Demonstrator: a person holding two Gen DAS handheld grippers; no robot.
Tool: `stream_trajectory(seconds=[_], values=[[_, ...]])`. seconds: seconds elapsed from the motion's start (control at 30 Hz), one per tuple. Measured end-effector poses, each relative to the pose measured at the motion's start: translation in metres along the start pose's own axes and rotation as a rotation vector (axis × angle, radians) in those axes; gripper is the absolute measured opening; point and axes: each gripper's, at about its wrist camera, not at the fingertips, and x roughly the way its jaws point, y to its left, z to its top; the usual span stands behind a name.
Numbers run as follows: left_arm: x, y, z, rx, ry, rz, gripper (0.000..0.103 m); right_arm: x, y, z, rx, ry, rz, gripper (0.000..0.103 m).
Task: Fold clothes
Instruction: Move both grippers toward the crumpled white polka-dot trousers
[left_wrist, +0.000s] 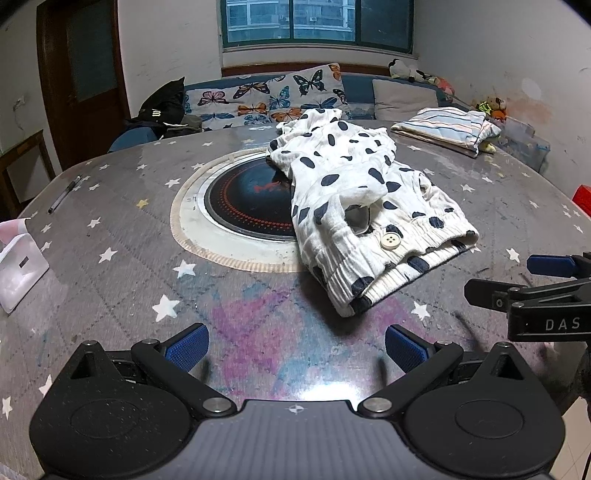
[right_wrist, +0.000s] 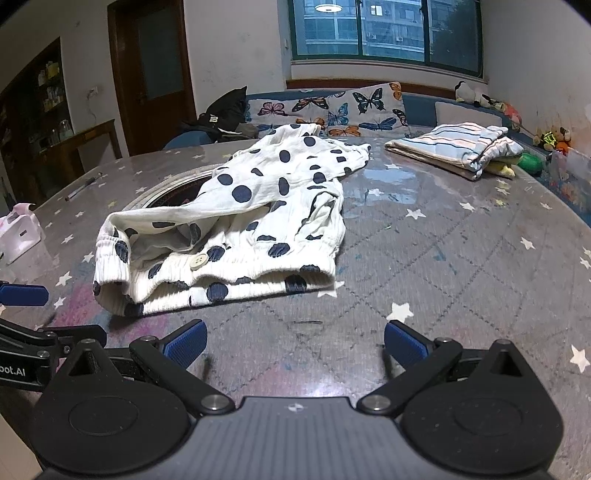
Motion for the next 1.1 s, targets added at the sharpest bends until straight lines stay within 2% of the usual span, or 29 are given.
stream_trajectory(seconds=[1.1], values=[[0.011, -0.007, 0.013, 0.014, 0.019, -0.021, 0.103, 0.01, -0.002, 0.008, 0.018, 0.029, 0.011, 0.103]])
